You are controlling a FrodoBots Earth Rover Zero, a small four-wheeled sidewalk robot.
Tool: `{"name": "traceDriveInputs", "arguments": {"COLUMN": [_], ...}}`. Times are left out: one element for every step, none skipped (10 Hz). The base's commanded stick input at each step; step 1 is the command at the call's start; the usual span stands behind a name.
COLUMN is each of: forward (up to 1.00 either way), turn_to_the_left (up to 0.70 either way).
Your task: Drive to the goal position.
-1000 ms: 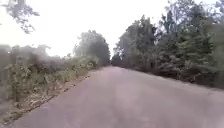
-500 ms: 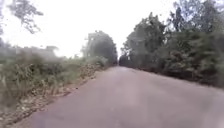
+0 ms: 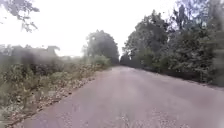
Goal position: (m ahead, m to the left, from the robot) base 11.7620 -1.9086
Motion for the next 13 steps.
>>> {"name": "traceDriveInputs", "arguments": {"forward": [1.00,1.00,1.00,1.00,1.00,1.00,1.00,1.00,1.00,1.00,1.00,1.00,1.00], "turn_to_the_left": [0.00,0.00,0.00,0.00,0.00,0.00,0.00,-0.13,-0.39,-0.40,-0.40,-0.31,-0.30]}}
